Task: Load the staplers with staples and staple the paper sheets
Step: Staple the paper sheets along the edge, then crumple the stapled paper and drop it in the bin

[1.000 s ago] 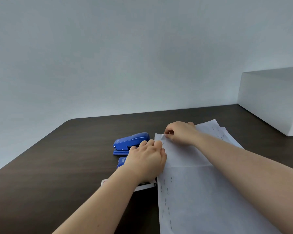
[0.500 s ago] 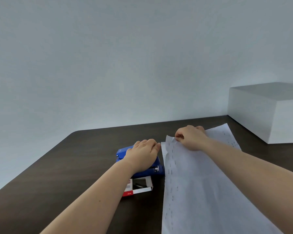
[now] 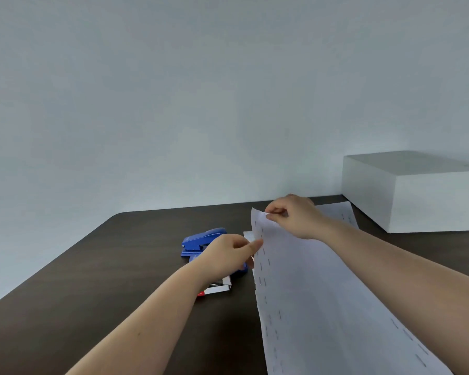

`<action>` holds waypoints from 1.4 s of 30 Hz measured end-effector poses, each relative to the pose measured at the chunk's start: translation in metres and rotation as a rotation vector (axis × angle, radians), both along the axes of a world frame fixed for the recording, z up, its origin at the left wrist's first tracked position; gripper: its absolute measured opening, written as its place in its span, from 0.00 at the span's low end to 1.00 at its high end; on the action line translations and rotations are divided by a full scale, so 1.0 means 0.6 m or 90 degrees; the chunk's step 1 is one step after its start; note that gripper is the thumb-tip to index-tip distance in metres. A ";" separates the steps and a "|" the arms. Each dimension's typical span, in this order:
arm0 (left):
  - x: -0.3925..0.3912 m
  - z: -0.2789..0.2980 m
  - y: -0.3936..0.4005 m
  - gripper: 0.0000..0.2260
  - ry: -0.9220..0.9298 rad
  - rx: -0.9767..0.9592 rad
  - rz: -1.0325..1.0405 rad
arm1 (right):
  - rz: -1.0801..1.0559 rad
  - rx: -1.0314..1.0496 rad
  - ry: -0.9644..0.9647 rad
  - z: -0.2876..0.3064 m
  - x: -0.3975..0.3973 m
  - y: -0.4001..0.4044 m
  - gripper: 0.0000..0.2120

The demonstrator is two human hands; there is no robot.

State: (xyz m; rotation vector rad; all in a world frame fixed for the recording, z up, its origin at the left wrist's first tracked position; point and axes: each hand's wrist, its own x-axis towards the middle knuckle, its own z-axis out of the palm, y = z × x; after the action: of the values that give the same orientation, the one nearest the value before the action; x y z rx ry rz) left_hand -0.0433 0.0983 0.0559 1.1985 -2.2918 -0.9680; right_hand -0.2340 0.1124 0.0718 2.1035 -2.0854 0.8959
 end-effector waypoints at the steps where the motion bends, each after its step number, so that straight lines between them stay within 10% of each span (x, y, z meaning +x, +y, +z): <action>1: 0.003 -0.001 0.008 0.16 0.002 0.003 0.000 | 0.007 0.000 -0.009 0.003 0.004 0.008 0.11; 8: 0.015 0.011 0.044 0.09 0.162 0.034 0.100 | -0.122 -0.133 0.070 0.016 0.030 0.053 0.16; 13: 0.003 0.053 0.060 0.10 0.357 0.045 0.163 | -0.010 0.116 -0.349 0.025 0.104 0.126 0.36; 17: -0.010 0.073 0.087 0.12 0.392 0.093 0.046 | 0.179 0.201 -0.639 0.031 0.115 0.163 0.29; 20: -0.012 0.077 0.099 0.16 0.438 0.111 0.032 | 0.242 0.160 -0.710 0.036 0.085 0.174 0.13; 26: 0.011 0.063 0.096 0.04 0.522 0.034 0.162 | 0.234 0.081 -0.820 0.033 0.011 0.206 0.14; 29: 0.032 0.030 0.081 0.21 0.509 0.210 0.107 | 0.233 -0.005 -0.911 0.032 -0.017 0.210 0.16; 33: 0.039 0.009 0.081 0.20 0.528 0.381 0.021 | 0.217 -0.008 -0.901 0.022 -0.045 0.203 0.13; 42: 0.030 0.008 0.078 0.12 0.441 0.258 0.042 | 0.124 0.174 -0.765 -0.030 -0.098 0.207 0.22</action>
State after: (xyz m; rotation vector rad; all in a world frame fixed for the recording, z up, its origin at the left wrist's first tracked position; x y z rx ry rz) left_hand -0.0255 0.1448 0.0608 0.8695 -1.5472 -1.5737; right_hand -0.2926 0.2365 0.0541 2.1223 -2.5077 2.4976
